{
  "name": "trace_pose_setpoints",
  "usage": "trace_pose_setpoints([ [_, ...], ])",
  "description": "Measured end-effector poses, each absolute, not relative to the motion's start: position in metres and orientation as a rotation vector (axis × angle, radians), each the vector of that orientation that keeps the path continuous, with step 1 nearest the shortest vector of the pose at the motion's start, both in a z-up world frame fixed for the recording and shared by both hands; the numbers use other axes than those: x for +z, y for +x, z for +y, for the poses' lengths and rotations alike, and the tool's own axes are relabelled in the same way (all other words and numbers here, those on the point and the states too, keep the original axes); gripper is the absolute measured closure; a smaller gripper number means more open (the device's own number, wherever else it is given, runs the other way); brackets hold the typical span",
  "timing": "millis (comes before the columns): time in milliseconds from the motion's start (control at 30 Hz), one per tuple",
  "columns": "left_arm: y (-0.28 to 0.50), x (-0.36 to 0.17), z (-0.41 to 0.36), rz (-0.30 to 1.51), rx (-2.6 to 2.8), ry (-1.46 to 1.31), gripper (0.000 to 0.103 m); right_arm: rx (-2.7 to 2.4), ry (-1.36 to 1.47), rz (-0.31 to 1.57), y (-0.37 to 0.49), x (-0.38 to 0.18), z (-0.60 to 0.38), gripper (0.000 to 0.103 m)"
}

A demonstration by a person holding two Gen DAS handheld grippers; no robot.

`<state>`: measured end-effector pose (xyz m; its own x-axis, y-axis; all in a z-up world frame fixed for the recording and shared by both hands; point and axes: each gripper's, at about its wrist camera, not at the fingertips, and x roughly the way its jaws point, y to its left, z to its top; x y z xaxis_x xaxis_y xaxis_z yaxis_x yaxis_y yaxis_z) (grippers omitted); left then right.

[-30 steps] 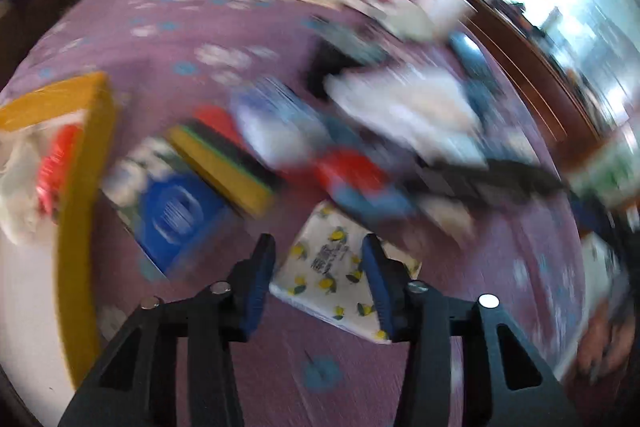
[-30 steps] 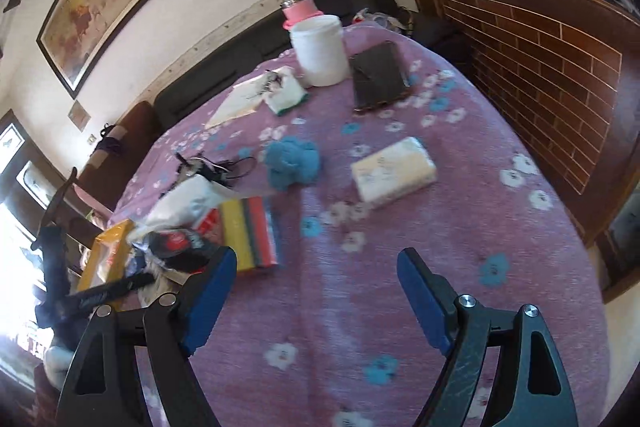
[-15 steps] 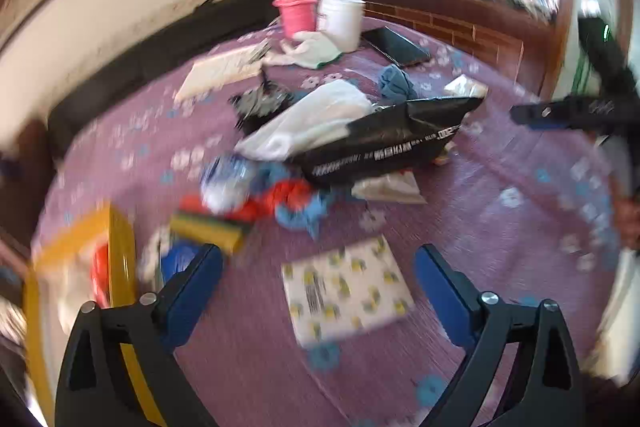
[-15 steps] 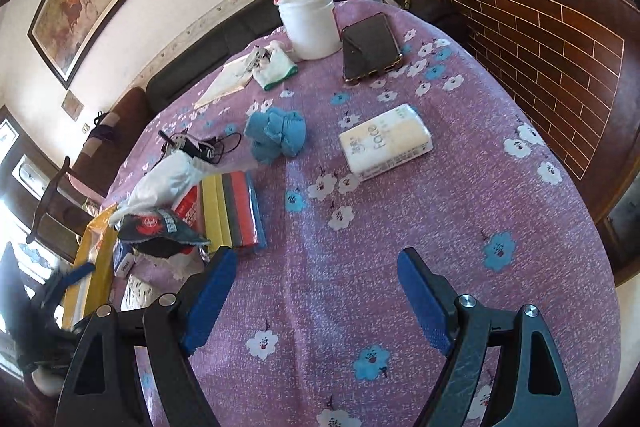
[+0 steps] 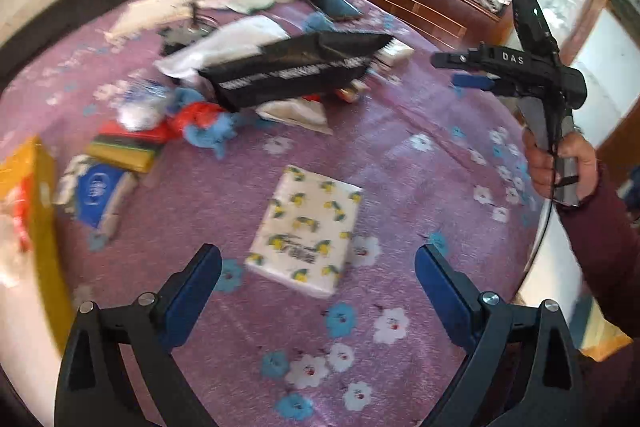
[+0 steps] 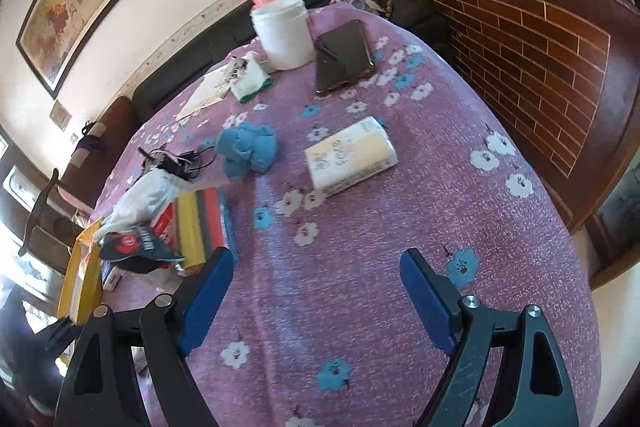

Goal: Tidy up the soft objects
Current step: 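Return the left tool to the table and grasp the lemon-print tissue pack, then grasp the white wrapped pack with the right tool while the left tool lifts the tissue pack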

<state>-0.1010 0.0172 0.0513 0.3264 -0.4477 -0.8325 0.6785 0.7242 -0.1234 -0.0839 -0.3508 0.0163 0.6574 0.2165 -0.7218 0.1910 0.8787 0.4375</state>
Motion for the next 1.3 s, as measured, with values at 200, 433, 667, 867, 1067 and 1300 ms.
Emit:
trace_pose_setpoints([
  [200,-0.097,0.029,-0.018,0.911,-0.622,0.343,0.006,0.003,0.583,0.864,-0.077,0.016,-0.36,0.015],
  [433,-0.098,0.017,-0.031,0.951,-0.599,0.315,0.052,-0.027,0.509,0.909,-0.045,0.018,-0.359,0.015],
  [667,-0.1,0.031,0.013,0.952,-0.568,0.131,0.052,-0.129,0.505,0.969,0.008,0.004,-0.36,0.014],
  [867,-0.106,0.044,0.038,0.928,-0.528,0.033,0.052,-0.238,0.467,1.008,0.037,0.003,-0.348,0.011],
  [1067,-0.107,0.053,0.063,0.913,-0.484,-0.04,0.052,-0.264,0.387,1.008,0.035,0.007,-0.339,0.052],
  [1300,-0.118,0.072,0.123,0.869,-0.419,-0.165,0.052,-0.197,0.423,0.934,-0.009,0.024,-0.349,0.072],
])
